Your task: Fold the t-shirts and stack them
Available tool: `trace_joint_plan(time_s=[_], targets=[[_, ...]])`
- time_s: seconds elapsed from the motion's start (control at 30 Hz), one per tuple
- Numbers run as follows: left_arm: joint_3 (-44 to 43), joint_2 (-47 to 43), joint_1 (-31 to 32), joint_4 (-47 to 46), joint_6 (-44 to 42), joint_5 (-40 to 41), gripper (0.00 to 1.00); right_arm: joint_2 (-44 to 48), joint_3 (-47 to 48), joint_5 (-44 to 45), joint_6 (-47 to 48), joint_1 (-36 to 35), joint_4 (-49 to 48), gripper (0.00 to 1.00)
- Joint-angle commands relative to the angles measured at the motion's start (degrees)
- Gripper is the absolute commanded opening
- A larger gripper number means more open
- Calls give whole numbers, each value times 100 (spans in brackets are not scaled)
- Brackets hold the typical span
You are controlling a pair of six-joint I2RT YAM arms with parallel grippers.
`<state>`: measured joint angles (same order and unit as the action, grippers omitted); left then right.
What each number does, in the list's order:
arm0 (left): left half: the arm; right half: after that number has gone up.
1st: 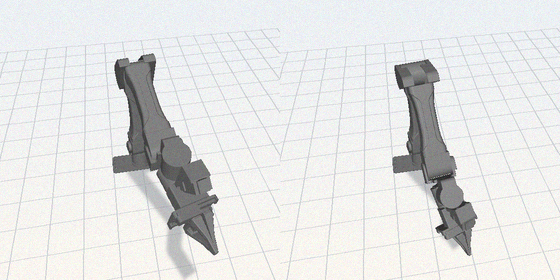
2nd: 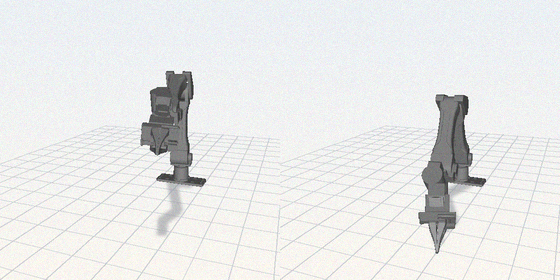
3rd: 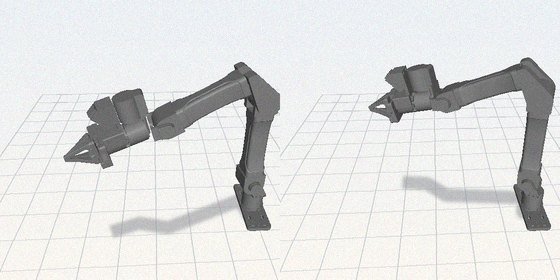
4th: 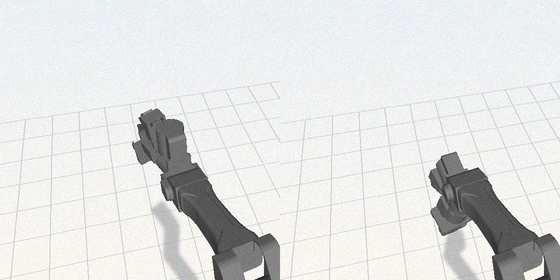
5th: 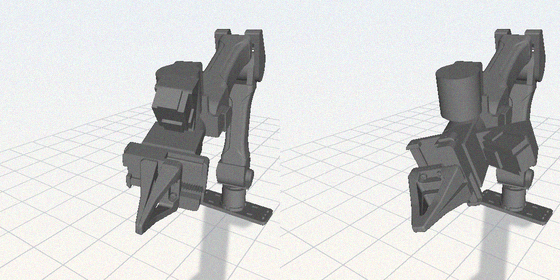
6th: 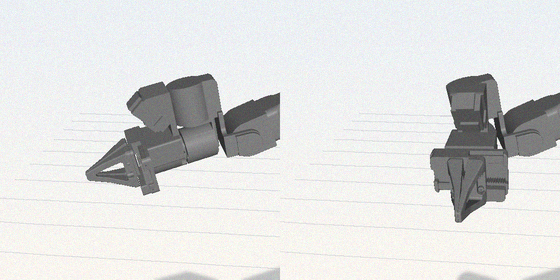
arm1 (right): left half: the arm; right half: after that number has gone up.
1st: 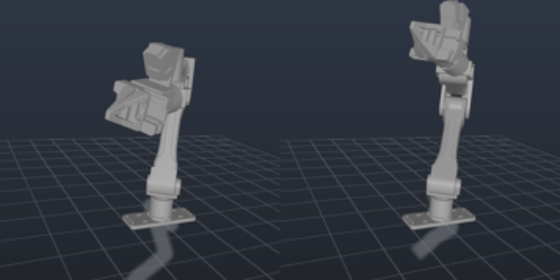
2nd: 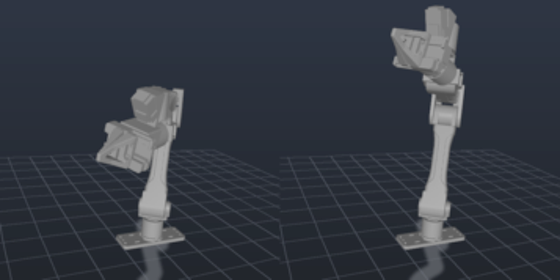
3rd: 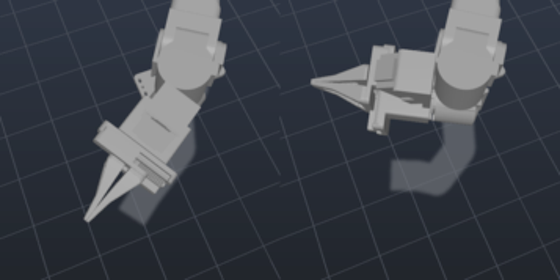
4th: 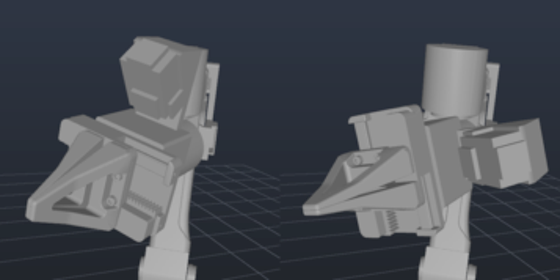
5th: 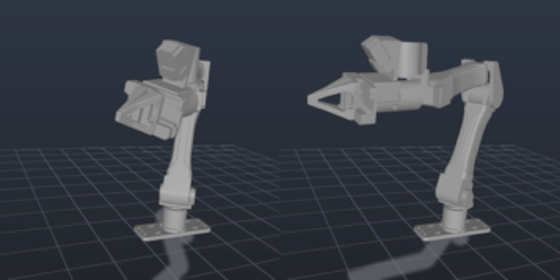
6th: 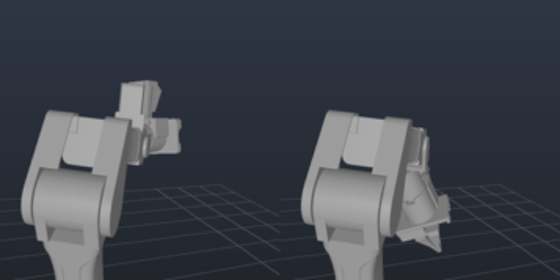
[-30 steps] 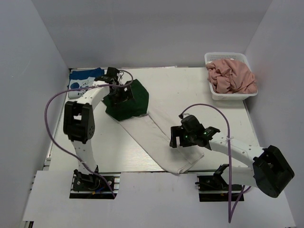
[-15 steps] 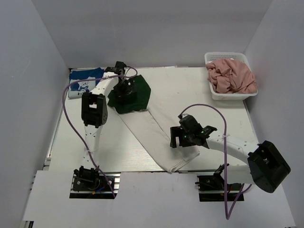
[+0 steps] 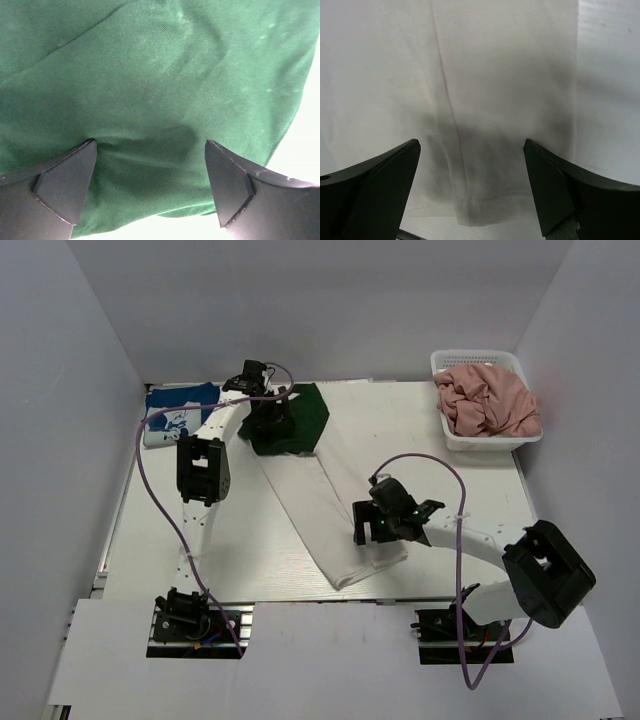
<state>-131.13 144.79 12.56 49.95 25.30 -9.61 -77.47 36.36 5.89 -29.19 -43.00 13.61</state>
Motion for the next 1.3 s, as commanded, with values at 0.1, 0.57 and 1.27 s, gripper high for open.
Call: trace_joint_plan(time_s=[0.1,0.57,1.27], targets=[[-238,1034,-16,-1977,-52,-1014,100,-716,-33,-1411,448,-436,-613,90],[78,675,168,-3810,766,-1405,100,-1122,917,-1460,775,-1527,-667,90],[7126,-6444,230,-1509,1003,-763,100,848,222,-1002,835,-1553,-16,90]])
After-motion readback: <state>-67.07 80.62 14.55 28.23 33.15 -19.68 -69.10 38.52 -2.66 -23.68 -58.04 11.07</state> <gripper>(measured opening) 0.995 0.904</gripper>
